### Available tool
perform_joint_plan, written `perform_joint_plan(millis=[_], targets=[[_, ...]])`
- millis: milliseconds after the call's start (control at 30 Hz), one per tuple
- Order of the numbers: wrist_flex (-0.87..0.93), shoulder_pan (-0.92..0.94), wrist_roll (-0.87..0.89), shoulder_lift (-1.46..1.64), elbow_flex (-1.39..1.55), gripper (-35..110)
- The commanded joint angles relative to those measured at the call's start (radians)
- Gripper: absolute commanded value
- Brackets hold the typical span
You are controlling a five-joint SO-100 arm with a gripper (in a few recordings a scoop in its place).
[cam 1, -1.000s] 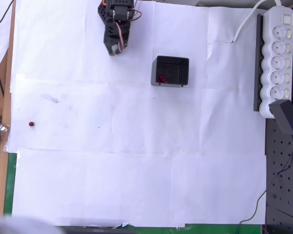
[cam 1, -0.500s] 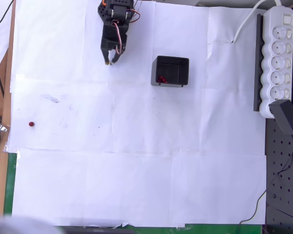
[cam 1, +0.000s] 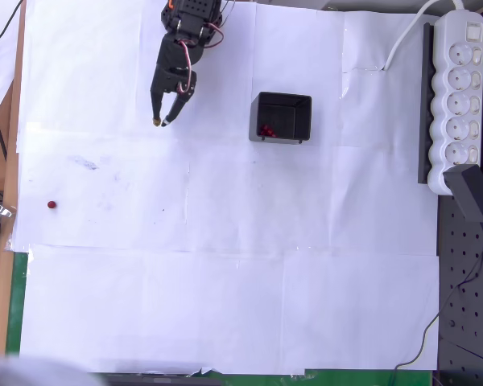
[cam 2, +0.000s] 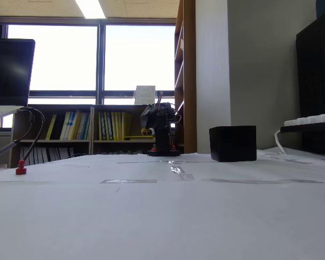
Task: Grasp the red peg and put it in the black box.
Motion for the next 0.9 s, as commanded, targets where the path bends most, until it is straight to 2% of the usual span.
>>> perform_joint_plan(millis=[0,100,600,867], targets=[[-0.057,0.060,0.006,0.112,0.190,0],[-0.196,0.098,0.023,0.213,0.229,0],[-0.387,0.276,0.080,0.830,0.713,0],[-0.586,0.345,0.106,1.023,0.795,0]])
